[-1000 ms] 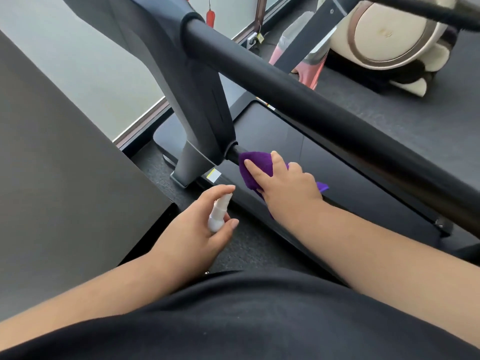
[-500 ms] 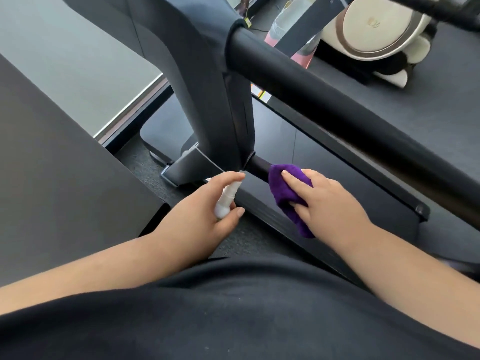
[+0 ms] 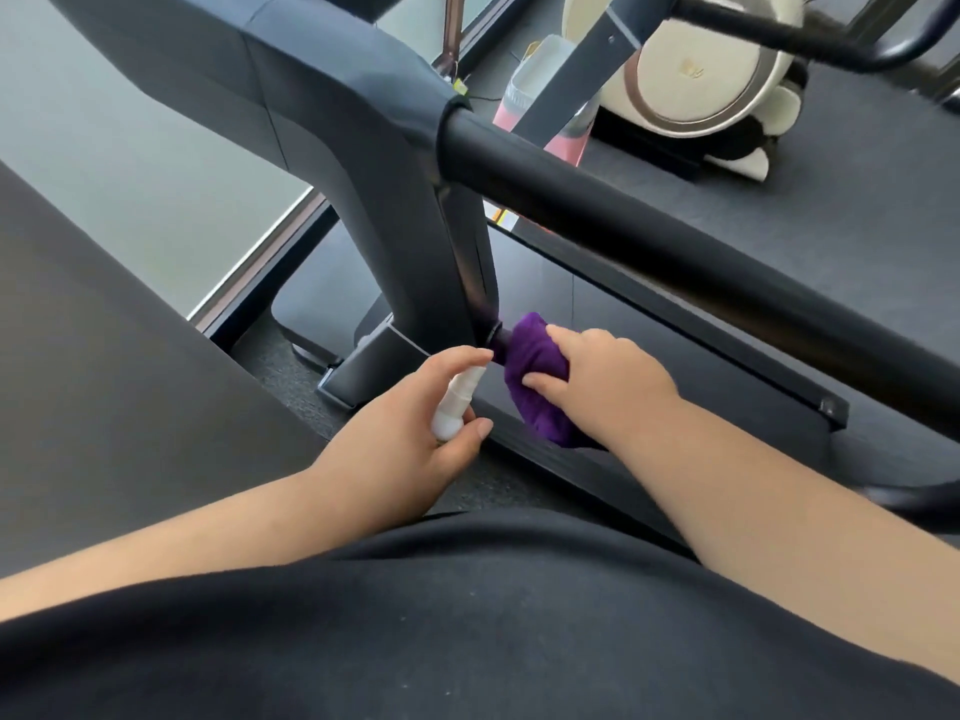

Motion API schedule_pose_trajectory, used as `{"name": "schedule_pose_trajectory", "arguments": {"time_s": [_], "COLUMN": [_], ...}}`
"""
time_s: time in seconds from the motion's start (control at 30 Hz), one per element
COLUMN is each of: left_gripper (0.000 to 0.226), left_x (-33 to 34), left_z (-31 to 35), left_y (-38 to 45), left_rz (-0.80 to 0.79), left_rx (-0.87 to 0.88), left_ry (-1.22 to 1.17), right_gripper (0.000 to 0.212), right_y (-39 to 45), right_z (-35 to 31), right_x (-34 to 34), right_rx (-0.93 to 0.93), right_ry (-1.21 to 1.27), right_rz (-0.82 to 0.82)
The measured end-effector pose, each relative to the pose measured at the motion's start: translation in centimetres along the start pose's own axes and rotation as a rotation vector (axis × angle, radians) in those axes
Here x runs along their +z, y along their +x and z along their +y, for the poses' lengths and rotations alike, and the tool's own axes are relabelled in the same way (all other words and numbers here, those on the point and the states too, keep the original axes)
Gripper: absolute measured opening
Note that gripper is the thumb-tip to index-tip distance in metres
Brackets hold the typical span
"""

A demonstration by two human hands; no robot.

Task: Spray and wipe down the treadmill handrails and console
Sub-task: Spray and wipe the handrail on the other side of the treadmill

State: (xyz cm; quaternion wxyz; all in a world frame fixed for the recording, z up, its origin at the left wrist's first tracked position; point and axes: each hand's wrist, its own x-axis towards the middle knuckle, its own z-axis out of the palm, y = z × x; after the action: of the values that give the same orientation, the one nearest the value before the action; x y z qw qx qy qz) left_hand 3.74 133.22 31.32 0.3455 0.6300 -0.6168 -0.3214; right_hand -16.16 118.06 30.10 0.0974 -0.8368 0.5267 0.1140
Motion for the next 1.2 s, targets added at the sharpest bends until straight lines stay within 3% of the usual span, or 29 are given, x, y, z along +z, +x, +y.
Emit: {"name": "schedule_pose_trajectory", "arguments": {"time_s": [0.1, 0.23, 0.43, 0.6, 0.8, 0.93, 1.2], "left_gripper": [0.055, 0.053, 0.052, 0.053, 0.053, 0.054, 0.052], "left_x": [-0.9, -2.1, -3.0, -2.4, -1.6, -2.0, -3.0], "left_z": [-0.3, -1.2, -1.8, -1.4, -0.5, -0.9, -1.3], "left_y": [-0.3, -1.1, -1.9, -1.7, -0.9, -1.1, -1.9], "left_rz": [0.025, 0.084, 0.130, 0.097, 0.045, 0.052, 0.069], "left_rx": [0.012, -0.010, -0.028, -0.027, -0.013, 0.009, 0.005], "left_ry": [0.017, 0.028, 0.053, 0.048, 0.046, 0.056, 0.124], "right_gripper": [0.068, 0.082, 0.066, 0.066, 0.050, 0.050, 0.058], "right_y": [-2.0, -1.7, 1.0, 3.8, 1.1, -0.5, 3.0], "right_z": [2.0, 0.5, -3.4, -5.9, -2.1, -0.5, -6.7], "right_x": [0.0, 1.1, 1.1, 0.5, 0.3, 0.6, 0.4], "right_rx": [0.074, 0.010, -0.051, -0.048, -0.019, 0.014, 0.020], "right_ry": [-0.021, -0.212, -0.274, -0.171, -0.135, -0.189, -0.130], "right_rz": [0.030, 0.141, 0.188, 0.064, 0.081, 0.142, 0.138]}}
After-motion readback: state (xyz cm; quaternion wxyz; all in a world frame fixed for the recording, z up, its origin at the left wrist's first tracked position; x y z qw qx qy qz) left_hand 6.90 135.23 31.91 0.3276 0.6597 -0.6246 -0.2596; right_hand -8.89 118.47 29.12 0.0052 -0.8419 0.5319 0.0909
